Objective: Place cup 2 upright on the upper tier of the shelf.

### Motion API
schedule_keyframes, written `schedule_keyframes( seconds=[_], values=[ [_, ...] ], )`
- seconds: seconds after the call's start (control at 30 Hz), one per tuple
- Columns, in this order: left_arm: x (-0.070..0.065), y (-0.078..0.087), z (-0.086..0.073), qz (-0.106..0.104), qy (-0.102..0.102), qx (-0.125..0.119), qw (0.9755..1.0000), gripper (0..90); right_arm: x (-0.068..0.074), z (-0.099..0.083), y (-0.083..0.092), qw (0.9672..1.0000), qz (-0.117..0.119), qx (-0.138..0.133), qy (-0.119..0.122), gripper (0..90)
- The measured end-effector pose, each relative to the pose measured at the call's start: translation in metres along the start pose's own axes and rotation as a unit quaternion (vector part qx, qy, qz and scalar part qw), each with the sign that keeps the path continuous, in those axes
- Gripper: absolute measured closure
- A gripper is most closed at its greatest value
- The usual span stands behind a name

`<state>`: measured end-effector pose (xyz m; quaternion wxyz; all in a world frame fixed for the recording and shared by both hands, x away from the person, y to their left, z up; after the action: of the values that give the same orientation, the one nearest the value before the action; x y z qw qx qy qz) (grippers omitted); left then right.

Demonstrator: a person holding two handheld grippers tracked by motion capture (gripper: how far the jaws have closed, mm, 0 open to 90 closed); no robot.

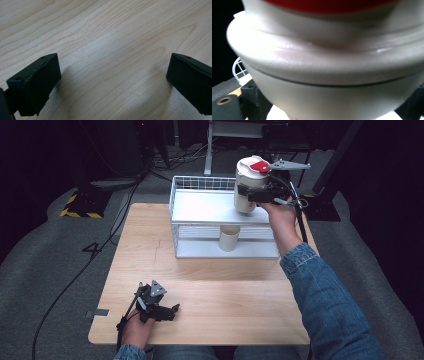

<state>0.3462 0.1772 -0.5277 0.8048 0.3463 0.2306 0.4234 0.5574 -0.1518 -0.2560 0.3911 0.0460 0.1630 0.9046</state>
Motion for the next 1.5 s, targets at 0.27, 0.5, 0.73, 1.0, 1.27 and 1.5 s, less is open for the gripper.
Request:
schedule_keyframes(
  seconds=[0.27, 0.5, 0.73, 1.0, 1.27, 1.5],
  values=[
    [0.0, 0.0, 0.0, 0.001, 0.0, -0.001, 1.0, 0.0, 0.005, 0.003, -0.014, 1.0, 0.0, 0.008, 0.003, 9.2],
    [0.0, 0.0, 0.0, 0.001, 0.0, -0.001, 1.0, 0.0, 0.008, 0.001, -0.026, 0.9998, 0.001, 0.017, 0.0, 9.3],
    [0.0, 0.0, 0.0, 0.001, 0.0, -0.001, 1.0, 0.0, 0.008, -0.002, -0.033, 0.9997, 0.001, 0.026, -0.003, 9.2],
    [0.0, 0.0, 0.0, 0.001, 0.0, -0.001, 1.0, 0.0, 0.008, -0.006, -0.036, 0.9993, 0.003, 0.036, -0.007, 9.2],
    [0.0, 0.0, 0.0, 0.0, 0.0, 0.0, 1.0, 0.0, 0.006, -0.009, -0.037, 0.9994, 0.006, 0.029, -0.015, 9.1],
    [0.0, 0.0, 0.0, 0.0, 0.0, 0.0, 1.0, 0.0, 0.007, -0.011, -0.036, 0.9996, 0.007, 0.025, -0.005, 8.9]
  ],
)
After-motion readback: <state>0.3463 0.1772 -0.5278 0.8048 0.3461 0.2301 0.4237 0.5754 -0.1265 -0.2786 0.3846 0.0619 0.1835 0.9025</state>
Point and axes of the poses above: each handheld gripper's, and its own axes: y roughly backward along the jaws, z roughly out of its top, x roughly to its left, the point moved 3 cm from there along -y, roughly forward along the jaws, and after that the axes turned 5 degrees about y, right-handed, at the moved point
